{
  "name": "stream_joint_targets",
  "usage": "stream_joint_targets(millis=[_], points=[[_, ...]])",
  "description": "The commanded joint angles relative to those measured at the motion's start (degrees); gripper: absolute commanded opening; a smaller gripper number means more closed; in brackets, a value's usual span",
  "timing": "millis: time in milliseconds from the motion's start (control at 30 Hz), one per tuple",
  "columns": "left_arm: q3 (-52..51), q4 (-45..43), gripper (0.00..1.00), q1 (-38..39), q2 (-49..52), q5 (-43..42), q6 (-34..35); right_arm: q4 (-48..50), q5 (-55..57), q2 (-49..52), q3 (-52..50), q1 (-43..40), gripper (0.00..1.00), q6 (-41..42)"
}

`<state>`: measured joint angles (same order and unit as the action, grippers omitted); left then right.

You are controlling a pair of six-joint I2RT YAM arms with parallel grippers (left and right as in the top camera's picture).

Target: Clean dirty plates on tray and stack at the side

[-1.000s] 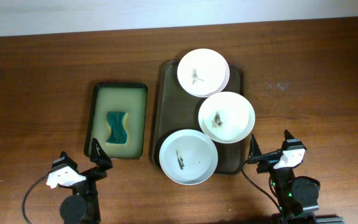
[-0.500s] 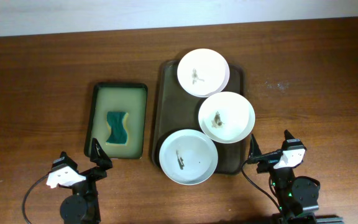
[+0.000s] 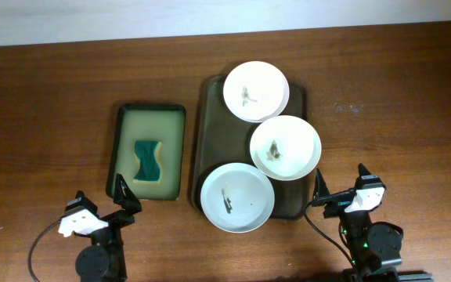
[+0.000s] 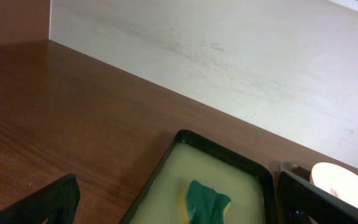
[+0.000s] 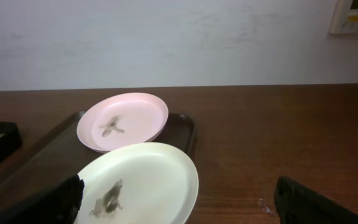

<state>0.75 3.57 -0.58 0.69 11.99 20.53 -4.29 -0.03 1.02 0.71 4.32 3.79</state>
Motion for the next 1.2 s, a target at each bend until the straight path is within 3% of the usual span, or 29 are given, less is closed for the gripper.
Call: stream_joint_targets(millis=[0, 133, 267, 300, 367, 433, 500, 600, 633, 700, 867, 900, 933, 967, 1033, 1067, 1100, 1133, 1167], points=[[-0.2, 0.0, 0.99, -0.2, -0.3, -0.4, -0.5, -0.2, -0.3, -0.3, -0.4, -0.2, 0.98, -0.4], [-0.2, -1.2, 0.99, -0.2, -0.3, -0.1, -0.5, -0.2, -0.3, -0.3, -0.4, -0.2, 0.98, -0.4], [-0.2, -5.1, 0.99, -0.2, -0.3, -5.2, -0.5, 2.0, 0.8, -0.3, -0.4, -0.2, 0.98, -0.4], [-0.2, -5.2, 0.99, -0.2, -0.3, -11.1, -0.5, 2.0, -4.2, -0.3, -0.4, -0.2, 0.98, -0.4], [0.3, -7.8, 0.99, -0.2, -0.3, -13.4, -0.5, 7.3, -12.3, -0.3, -0.1, -0.2, 0.98, -0.3], [5.3, -7.8, 1.00, -0.2, 0.7, -14.8, -0.5, 5.7, -13.3, 0.2, 5.0, -0.2, 0.98, -0.4], [19.2, -0.9, 0.99, -0.2, 9.2, -15.1, -0.8, -5.0, -13.4, 6.7, 17.7, -0.2, 0.98, -0.4], [42.5, 18.5, 0.99, -0.2, 33.4, -19.6, -0.9, -23.9, -15.1, 27.5, 39.7, -0.2, 0.98, -0.3], [52.7, 28.3, 0.99, -0.2, 45.6, -23.4, -0.9, -33.6, -16.1, 37.5, 50.0, -0.2, 0.98, -0.3], [64.3, 39.9, 0.99, -0.2, 62.3, -24.3, -0.9, -43.8, -16.2, 52.3, 62.8, -0.2, 0.98, -0.4], [65.8, 46.7, 0.99, -0.2, 79.2, -26.3, -0.9, -48.6, -26.1, 66.5, 65.6, -0.2, 0.99, -0.4], [65.8, 48.3, 0.98, 0.5, 82.4, -26.3, -4.1, -48.9, -26.1, 67.3, 65.6, -0.2, 0.99, -0.4], [65.8, 49.4, 0.84, 3.1, 87.0, -21.7, -7.1, -48.6, -26.1, 67.8, 65.6, -0.2, 0.98, -0.4], [65.7, 48.6, 0.79, 5.5, 91.3, -17.8, -6.9, -48.9, -26.1, 67.8, 65.6, -0.2, 0.96, -0.4], [65.7, 43.5, 0.60, 8.6, 99.1, -12.5, -6.9, -48.9, -26.1, 67.8, 65.6, -0.2, 0.92, -0.4], [65.7, 40.1, 0.46, 9.8, 103.6, -10.6, -6.9, -48.9, -26.1, 67.8, 65.6, -0.2, 0.92, -0.4], [65.7, 37.5, 0.33, 10.1, 108.2, -9.1, -5.5, -49.5, -26.1, 67.8, 65.6, -0.2, 0.90, -0.4], [65.7, 37.2, 0.27, 10.1, 109.7, -7.0, -3.4, -49.8, -26.1, 67.8, 65.6, -0.2, 0.89, -0.4], [66.2, 36.9, 0.00, 10.1, 110.2, -6.8, -2.8, -49.9, -25.6, 67.8, 65.6, -0.2, 0.82, -0.4]])
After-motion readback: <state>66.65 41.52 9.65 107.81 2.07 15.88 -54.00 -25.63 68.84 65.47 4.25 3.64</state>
